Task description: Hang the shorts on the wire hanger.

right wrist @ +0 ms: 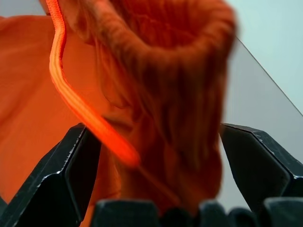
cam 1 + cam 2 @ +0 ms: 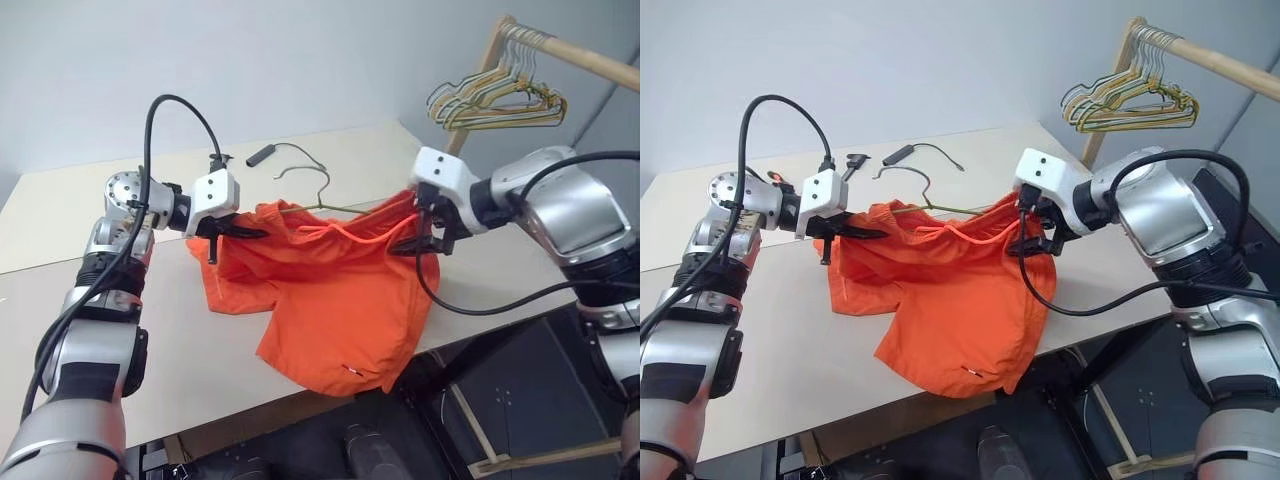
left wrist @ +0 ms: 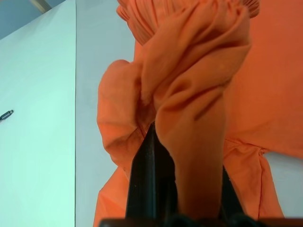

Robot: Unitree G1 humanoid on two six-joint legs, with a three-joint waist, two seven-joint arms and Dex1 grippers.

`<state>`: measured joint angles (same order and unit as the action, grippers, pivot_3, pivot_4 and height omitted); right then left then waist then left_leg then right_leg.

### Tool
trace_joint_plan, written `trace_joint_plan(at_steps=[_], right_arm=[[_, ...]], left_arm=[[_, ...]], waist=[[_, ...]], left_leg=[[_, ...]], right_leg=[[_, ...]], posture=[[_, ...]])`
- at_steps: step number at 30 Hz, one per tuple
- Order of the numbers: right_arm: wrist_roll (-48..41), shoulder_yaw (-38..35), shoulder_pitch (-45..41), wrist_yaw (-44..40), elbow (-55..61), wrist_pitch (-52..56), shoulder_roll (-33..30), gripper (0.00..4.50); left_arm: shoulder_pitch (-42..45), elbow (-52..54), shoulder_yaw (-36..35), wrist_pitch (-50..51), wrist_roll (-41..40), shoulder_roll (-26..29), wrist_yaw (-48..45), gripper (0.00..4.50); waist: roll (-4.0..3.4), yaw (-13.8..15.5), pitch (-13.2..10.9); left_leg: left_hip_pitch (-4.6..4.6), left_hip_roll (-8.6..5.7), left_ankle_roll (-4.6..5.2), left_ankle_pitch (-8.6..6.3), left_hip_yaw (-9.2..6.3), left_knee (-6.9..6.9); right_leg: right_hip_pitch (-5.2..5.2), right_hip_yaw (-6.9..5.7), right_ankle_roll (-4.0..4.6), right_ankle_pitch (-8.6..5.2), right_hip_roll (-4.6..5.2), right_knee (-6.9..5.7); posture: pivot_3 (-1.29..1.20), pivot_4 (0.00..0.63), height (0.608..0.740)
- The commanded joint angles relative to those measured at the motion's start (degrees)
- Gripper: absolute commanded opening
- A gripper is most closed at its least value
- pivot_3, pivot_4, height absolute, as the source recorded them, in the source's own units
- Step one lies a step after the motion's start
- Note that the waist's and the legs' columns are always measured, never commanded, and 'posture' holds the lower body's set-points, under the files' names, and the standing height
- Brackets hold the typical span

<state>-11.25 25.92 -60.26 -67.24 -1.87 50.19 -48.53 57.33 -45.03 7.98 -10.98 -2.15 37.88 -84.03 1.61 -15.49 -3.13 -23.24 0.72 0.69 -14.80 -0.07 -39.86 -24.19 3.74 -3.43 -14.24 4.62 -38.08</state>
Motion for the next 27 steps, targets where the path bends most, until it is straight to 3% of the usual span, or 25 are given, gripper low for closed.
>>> trace_joint_plan(at_steps=[1,5,15,21,27], right_arm=[[2.2,0.1,-2.5,-1.2,-0.5,-1.8,0.7,4.44],[4.2,2.1,-3.6,-3.4,-2.0,-3.1,1.6,3.59],[5.5,1.1,-4.1,-5.5,-2.0,-1.8,3.9,0.05],[3.4,-1.7,-0.9,-5.8,2.1,1.2,2.5,0.02],[-2.8,-9.6,4.3,-4.2,7.3,9.8,1.1,0.00]], left_arm=[[0.7,2.2,-0.9,0.1,-1.2,-0.1,0.0,0.00],[0.4,2.5,-0.8,0.1,-1.3,-0.5,-0.1,0.00],[0.1,2.2,-0.4,-0.6,-1.0,-1.4,-0.8,0.00],[0.5,1.2,-0.2,-1.1,-0.6,-1.9,-0.7,0.00],[0.8,0.0,-1.0,-0.3,-0.8,-1.7,0.2,1.67]], waist=[[0.00,0.0,0.0],[-0.01,-0.2,0.0],[-0.01,-1.2,0.0],[-0.02,-1.2,0.0],[-0.02,-1.3,0.0]], left_leg=[[-0.01,0.00,0.00,0.00,-0.01,0.00],[0.01,-0.01,0.00,0.00,0.00,0.00],[0.00,-0.01,0.00,0.00,-0.03,0.00],[0.01,-0.01,0.00,0.00,-0.05,0.00],[0.00,-0.02,0.00,0.00,-0.08,0.00]], right_leg=[[0.00,0.00,0.00,0.00,0.01,0.00],[0.00,0.00,0.00,0.00,0.02,0.00],[0.00,-0.01,0.00,0.00,0.03,-0.03],[0.02,-0.02,0.00,0.00,0.05,-0.03],[0.03,-0.06,0.00,0.00,0.09,-0.02]], posture=[[-0.23,0.000,0.740],[-0.23,0.000,0.740],[-0.24,0.000,0.740],[-0.25,0.000,0.740],[-0.26,0.000,0.740]])
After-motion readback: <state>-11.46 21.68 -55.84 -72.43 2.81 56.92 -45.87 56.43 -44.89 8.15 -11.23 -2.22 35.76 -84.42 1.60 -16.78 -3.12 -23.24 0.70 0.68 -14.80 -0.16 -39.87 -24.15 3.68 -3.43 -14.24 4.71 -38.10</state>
